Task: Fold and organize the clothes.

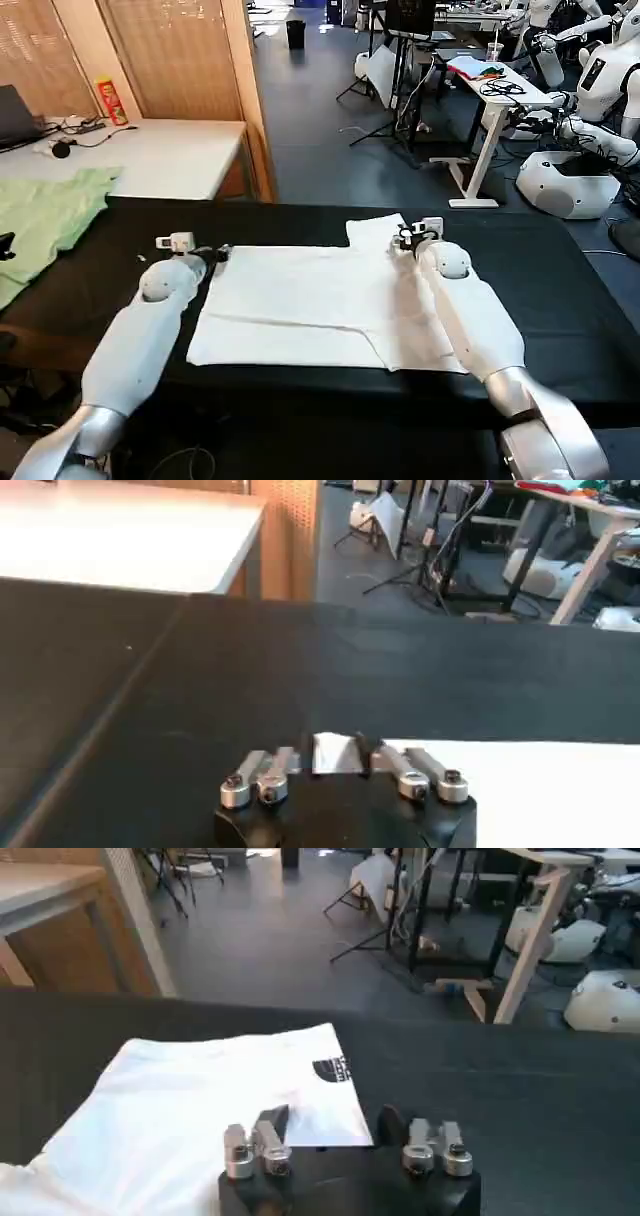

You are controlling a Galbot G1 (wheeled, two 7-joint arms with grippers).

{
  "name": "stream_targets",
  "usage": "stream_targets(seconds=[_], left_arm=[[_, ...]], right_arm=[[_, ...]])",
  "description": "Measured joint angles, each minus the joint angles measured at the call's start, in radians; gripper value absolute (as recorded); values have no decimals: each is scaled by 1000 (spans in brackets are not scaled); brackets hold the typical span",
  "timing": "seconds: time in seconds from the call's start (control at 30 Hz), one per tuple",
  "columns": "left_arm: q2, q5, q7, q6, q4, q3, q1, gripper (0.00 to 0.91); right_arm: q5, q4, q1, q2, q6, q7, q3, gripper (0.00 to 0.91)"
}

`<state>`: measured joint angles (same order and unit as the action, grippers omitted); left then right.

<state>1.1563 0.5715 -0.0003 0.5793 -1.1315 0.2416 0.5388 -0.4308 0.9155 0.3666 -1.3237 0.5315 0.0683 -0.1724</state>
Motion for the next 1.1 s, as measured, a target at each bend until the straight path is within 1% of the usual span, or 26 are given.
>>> stream_targets(seconds=[0.03,0.1,0.13,0.17,0.23,0.33,0.4,0.47,0.6,0.73,0.9,1.1], left_arm=[[1,-4,2,0,-1,0,0,185],[2,-9,5,-2,-3,-1,1,176],[2,-11,6,-2,-3,-1,1,176],[2,-12,6,-3,-3,-1,0,176],[2,-13,7,-4,-7,-1,0,166],[-3,-10,7,-6,-18,-1,3,166],[-10,-3,7,-7,-31,0,9,166],[-19,5,4,-7,-51,0,18,166],[-45,40,-12,-4,-109,3,40,166],[-82,84,-32,6,-187,21,75,166],[-140,124,-38,17,-324,54,144,166],[-219,130,-38,15,-494,102,273,166]], right_arm=[[0,1,1,0,0,-1,-2,185],[2,3,5,0,-4,-2,-7,156],[3,6,7,1,-10,-4,-9,98],[3,8,10,3,-18,-7,-10,78],[4,16,17,8,-34,-16,-12,68],[3,39,32,21,-76,-30,-12,59],[0,67,43,32,-105,-33,-12,59],[-14,103,57,45,-119,-33,-15,59],[-60,210,104,91,-114,-24,-22,59],[-114,340,169,155,-94,-10,-31,59],[-160,523,274,243,-61,-18,-59,59],[-188,700,410,347,-34,-24,-98,59]])
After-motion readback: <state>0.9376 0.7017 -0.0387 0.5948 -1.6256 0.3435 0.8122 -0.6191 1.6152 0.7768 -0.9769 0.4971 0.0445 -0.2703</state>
